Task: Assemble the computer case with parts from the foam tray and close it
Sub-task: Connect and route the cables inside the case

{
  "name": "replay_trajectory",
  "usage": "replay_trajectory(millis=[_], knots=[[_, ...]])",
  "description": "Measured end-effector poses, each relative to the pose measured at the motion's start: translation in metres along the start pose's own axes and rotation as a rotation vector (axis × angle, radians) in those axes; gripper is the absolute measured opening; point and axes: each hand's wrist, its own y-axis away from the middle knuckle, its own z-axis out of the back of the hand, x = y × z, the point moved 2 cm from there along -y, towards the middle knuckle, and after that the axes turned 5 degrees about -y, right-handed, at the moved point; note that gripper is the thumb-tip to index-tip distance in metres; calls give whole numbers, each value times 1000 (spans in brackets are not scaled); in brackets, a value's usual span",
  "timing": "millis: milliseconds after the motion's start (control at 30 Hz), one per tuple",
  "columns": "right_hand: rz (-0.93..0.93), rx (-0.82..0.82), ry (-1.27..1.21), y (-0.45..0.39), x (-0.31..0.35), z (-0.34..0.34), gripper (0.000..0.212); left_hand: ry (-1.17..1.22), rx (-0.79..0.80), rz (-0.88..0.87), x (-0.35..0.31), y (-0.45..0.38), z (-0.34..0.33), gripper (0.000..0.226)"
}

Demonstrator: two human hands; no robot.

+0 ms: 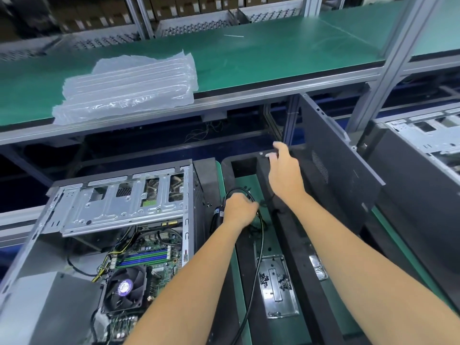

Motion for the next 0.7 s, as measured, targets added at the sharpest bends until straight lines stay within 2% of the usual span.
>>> replay_trajectory(millis=[100,167,267,367,467,567,667,700], knots=[[99,-129,-146,-20,46,18,35,302,-198,-105,-22,3,28,33],[146,-173,-256,-27,75,24,35,574,-188,-82,-35,2,55,32],[87,-71,-560,-21,107,10,31,878,-186,-162,-41,7,98,29],[-37,96,-773,1,126,-20,32,907,-315,-261,-26,17,140,32],[-184,226,-949,24,143,-52,27,849,-391,-253,3,22,174,32],[-321,349,-1039,44,162,-83,16,829,-354,-229,36,25,196,34],[-328,464,-989,64,173,-111,8,850,-279,-166,65,29,202,47],[-320,488,-955,71,174,-119,12,851,-271,-146,73,31,202,49]])
